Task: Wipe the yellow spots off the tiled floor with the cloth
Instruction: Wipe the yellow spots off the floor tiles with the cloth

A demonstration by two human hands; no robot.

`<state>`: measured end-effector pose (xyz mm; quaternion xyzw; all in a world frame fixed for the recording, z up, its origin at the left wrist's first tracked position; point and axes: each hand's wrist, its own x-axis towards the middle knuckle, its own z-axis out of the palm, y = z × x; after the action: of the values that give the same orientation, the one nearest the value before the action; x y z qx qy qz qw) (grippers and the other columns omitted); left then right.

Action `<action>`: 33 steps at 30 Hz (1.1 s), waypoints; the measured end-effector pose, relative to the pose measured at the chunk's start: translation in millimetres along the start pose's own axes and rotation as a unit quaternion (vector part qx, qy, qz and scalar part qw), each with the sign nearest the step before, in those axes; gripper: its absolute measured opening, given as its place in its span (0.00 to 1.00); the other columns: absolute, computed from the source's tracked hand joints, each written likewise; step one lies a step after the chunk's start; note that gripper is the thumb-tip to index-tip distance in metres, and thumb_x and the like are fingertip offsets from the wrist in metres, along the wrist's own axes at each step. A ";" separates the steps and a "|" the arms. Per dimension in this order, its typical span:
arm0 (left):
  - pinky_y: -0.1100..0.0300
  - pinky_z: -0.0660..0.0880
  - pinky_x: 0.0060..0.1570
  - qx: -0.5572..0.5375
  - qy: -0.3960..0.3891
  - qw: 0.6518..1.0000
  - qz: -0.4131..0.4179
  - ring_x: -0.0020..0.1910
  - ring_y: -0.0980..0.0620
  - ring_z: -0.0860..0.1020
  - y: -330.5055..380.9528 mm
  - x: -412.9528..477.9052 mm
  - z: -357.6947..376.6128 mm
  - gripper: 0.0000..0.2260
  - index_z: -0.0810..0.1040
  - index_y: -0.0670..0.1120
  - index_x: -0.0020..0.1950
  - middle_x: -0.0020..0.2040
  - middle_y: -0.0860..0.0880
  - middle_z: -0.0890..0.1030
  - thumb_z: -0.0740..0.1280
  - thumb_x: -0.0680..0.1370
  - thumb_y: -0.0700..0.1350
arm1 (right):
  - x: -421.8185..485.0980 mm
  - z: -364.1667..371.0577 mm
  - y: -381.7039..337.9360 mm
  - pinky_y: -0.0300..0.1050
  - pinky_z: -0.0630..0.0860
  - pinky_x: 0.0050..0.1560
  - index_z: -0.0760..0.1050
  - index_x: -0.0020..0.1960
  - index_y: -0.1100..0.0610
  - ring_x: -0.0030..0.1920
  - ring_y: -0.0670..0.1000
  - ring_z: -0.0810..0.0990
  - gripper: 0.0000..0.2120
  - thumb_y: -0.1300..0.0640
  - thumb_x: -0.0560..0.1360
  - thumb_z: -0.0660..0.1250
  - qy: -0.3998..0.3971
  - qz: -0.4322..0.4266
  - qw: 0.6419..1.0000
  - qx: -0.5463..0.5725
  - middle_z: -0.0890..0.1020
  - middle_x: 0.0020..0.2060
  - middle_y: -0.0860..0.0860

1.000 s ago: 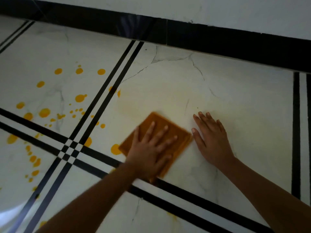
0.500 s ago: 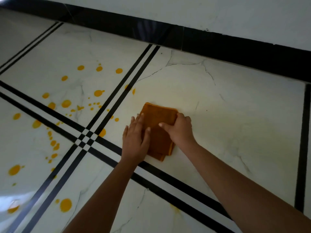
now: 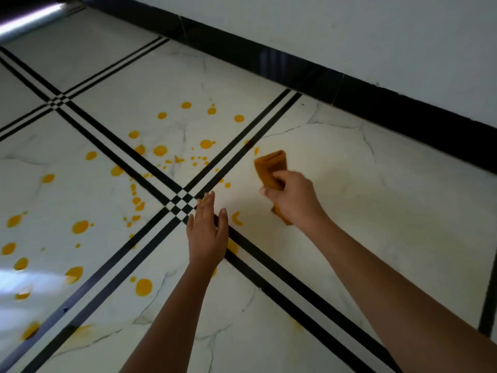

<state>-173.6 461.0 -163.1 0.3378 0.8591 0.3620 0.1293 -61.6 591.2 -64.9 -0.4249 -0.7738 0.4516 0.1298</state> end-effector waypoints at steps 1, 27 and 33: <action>0.49 0.49 0.73 0.004 0.006 1.000 -0.004 0.75 0.52 0.53 -5.2 -2.9 -3.7 0.26 0.58 0.47 0.75 0.74 0.46 0.63 0.49 0.77 0.55 | -5.0 10.6 1.9 0.40 0.73 0.51 0.76 0.56 0.60 0.50 0.49 0.77 0.14 0.52 0.75 0.66 -0.039 0.008 0.999 -0.020 0.76 0.46 0.49; 0.49 0.40 0.72 0.307 -0.054 0.940 -0.138 0.75 0.51 0.40 -83.4 -131.3 -81.2 0.33 0.44 0.51 0.76 0.77 0.50 0.45 0.31 0.73 0.62 | -18.3 134.0 71.1 0.67 0.37 0.69 0.37 0.72 0.35 0.75 0.61 0.38 0.30 0.30 0.73 0.39 -0.139 -0.198 0.857 -0.455 0.41 0.76 0.48; 0.50 0.40 0.72 0.279 -0.053 0.945 -0.163 0.75 0.52 0.39 -59.6 -164.0 -46.1 0.33 0.43 0.52 0.76 0.77 0.51 0.44 0.32 0.73 0.62 | -79.1 112.4 110.0 0.69 0.50 0.69 0.48 0.73 0.36 0.75 0.62 0.51 0.28 0.31 0.74 0.37 -0.213 -0.412 0.783 -0.415 0.56 0.76 0.49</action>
<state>-103.1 295.4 -176.6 0.2348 0.9609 0.0637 0.1324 -20.0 489.2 -202.2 0.0288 -0.9958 0.0693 -0.0533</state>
